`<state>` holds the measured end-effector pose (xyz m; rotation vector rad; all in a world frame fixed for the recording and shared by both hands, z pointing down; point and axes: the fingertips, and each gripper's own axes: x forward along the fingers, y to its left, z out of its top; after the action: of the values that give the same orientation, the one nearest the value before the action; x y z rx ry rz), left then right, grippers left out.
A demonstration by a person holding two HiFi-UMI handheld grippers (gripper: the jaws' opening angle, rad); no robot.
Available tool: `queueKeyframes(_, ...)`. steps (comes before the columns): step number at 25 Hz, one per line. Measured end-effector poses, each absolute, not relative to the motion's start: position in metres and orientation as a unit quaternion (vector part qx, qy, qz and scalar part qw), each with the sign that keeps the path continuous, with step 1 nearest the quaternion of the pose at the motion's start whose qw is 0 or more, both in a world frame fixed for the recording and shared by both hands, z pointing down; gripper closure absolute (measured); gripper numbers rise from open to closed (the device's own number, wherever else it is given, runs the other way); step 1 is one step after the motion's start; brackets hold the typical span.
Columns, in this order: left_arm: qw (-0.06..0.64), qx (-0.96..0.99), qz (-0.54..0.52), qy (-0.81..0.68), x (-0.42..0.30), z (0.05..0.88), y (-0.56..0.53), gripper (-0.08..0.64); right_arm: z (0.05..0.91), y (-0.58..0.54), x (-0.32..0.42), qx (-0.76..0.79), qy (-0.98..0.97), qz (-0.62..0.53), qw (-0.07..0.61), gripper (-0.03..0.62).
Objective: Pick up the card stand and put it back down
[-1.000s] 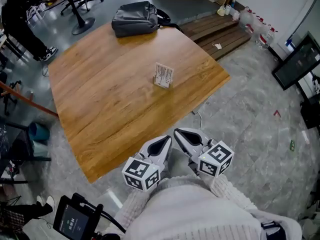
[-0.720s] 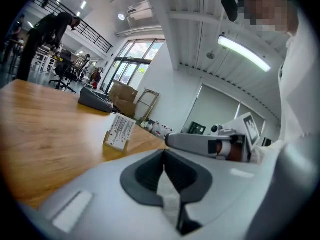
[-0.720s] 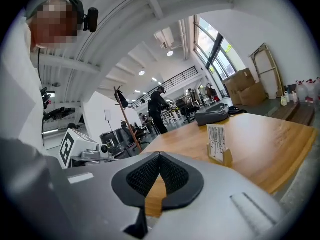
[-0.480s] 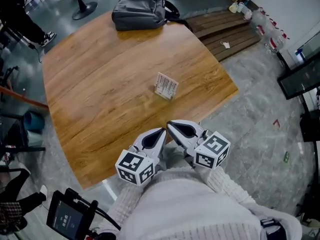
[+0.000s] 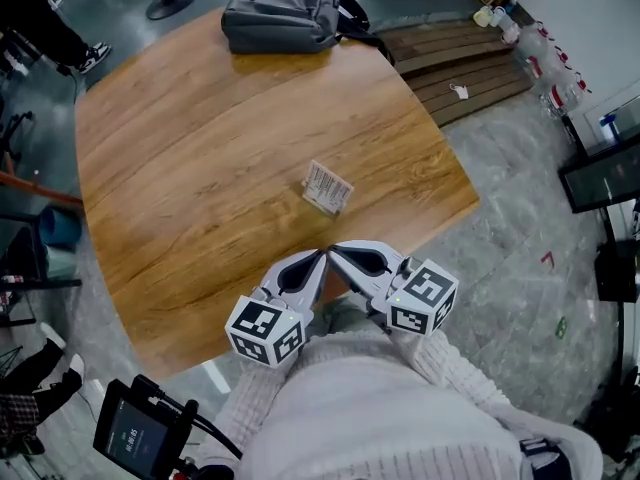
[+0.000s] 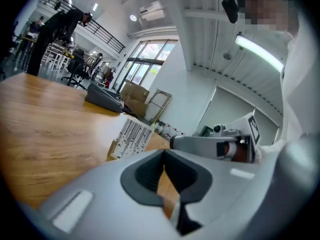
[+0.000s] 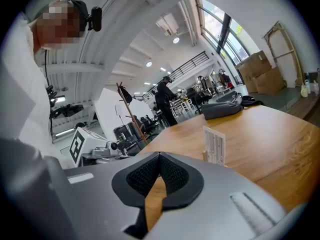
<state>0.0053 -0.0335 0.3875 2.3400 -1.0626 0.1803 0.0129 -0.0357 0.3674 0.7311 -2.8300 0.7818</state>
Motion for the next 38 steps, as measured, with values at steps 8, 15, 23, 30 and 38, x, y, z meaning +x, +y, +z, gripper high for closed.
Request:
queueKeyframes(8,0.292,0.863,0.070,-0.406,-0.011,0.397,-0.056,0.552,0.381,-0.060,0.017,0.253,-0.928,0.263,0.074,0.592)
queueKeyframes(15,0.317,0.858,0.078,-0.396,-0.018,0.412,-0.060,0.552,0.402,-0.070,0.019,0.274,-0.916,0.277,0.097,0.592)
queueKeyframes(23,0.338,0.856,0.086,-0.381,-0.009,0.436,-0.072,0.552,0.436,-0.084,0.033,0.283,-0.907,0.276,0.146,0.550)
queueKeyframes(30,0.350,0.852,0.096,-0.376,-0.014,0.471,-0.064,0.552,0.485,-0.098,0.041,0.301,-0.897,0.251,0.202,0.408)
queueKeyframes(38,0.365,0.847,0.084,-0.378,-0.020,0.472,-0.068,0.552,0.505,-0.118,0.021,0.288,-0.900,0.217,0.245,0.330)
